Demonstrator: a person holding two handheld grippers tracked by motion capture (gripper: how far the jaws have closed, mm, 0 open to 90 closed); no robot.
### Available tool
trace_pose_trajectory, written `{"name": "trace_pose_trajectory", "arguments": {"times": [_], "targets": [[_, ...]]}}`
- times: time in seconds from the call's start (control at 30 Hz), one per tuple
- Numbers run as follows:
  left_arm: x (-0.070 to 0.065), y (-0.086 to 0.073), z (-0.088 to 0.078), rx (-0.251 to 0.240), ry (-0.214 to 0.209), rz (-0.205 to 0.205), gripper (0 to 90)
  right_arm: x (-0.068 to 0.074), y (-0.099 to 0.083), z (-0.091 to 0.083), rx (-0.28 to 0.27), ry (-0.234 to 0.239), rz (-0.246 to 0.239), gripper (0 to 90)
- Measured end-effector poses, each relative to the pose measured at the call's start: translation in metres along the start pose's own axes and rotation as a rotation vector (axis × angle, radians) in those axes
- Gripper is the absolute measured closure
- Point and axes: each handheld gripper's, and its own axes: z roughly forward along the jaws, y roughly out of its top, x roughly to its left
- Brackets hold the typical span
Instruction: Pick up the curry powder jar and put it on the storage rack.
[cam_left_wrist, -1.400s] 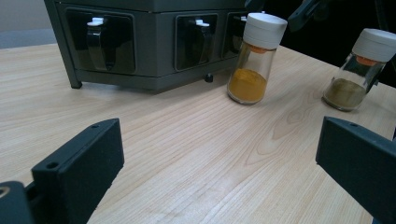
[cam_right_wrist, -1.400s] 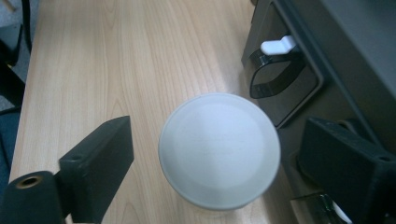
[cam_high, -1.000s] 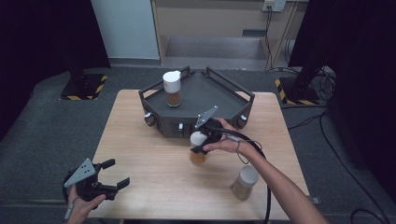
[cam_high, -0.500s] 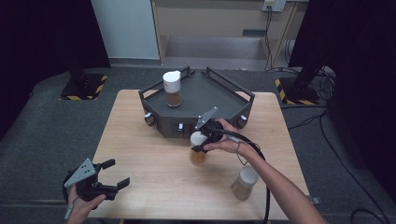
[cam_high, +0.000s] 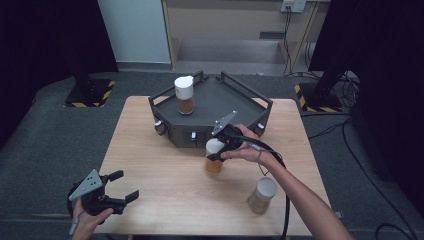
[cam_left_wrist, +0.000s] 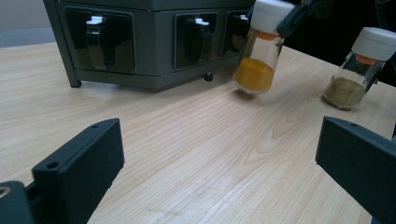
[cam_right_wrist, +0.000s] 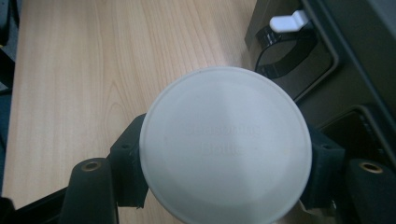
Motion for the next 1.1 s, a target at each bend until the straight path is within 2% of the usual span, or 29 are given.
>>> {"name": "trace_pose_trajectory", "arguments": {"times": [0.23,0.67,1.1], "targets": [[0.000,0.000,0.000,0.001,-0.001,0.000,0.0,0.000,0.007,-0.020,-0.011,-0.002,0.001,34.0],[0.000,0.000,0.001,0.004,-0.001,-0.001,0.0,0.000,0.027,-0.066,-0.032,-0.036,0.022,34.0],[0.000,0.001,0.001,0.006,-0.006,0.000,0.0,0.002,0.051,-0.097,-0.048,-0.067,0.033,34.0]]}}
